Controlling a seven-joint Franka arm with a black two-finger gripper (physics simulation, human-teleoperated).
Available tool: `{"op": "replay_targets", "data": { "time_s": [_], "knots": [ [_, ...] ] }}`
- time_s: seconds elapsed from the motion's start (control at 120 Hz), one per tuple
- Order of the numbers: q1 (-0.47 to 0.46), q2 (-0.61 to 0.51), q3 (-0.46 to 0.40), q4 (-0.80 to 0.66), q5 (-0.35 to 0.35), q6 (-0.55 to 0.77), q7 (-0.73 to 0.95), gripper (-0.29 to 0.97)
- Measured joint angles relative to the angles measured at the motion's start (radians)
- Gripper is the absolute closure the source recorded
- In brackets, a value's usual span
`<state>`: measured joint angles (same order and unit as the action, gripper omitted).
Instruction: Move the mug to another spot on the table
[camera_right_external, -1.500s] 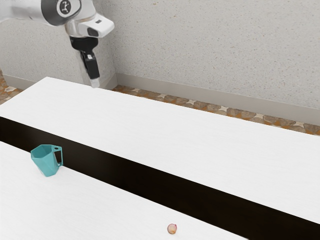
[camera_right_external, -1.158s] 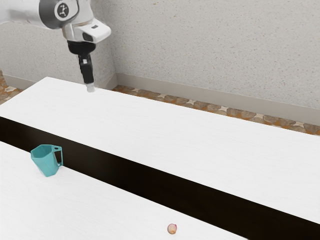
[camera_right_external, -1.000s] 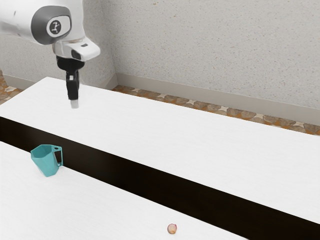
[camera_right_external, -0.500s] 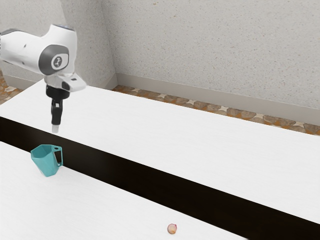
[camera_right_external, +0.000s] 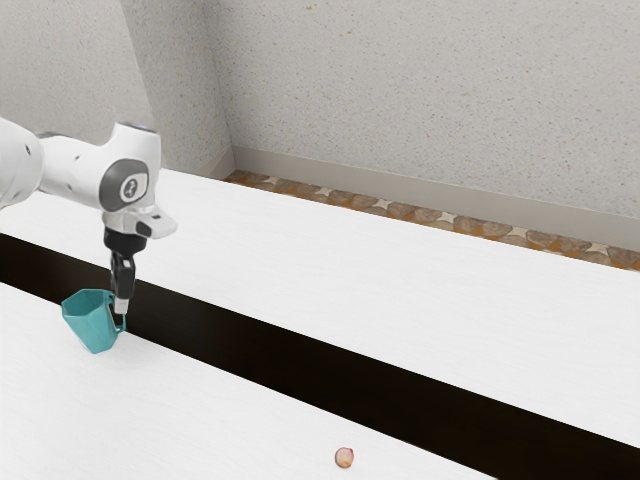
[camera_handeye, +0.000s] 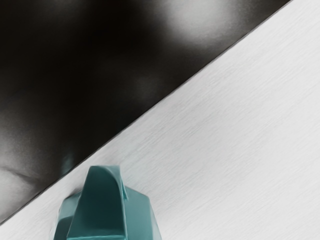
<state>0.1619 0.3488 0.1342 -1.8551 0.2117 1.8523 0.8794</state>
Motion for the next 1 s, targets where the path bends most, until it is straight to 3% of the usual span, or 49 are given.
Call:
{"op": "replay_targets", "data": {
  "time_s": [0.233, 0.608, 0.667, 0.858, 1.0],
  "knots": [
    [0.010, 0.057, 0.001, 0.013, 0.057, 0.067, -0.012, 0.00],
    [0.030, 0.103, -0.002, 0.011, 0.060, 0.119, -0.025, 0.00],
    [0.030, 0.106, -0.001, 0.010, 0.052, 0.122, -0.026, 0.08],
    [0.031, 0.112, -0.001, 0.007, 0.039, 0.126, -0.032, 0.52],
    [0.026, 0.104, -0.001, 0.005, 0.039, 0.120, -0.040, 0.61]
  ]
}}
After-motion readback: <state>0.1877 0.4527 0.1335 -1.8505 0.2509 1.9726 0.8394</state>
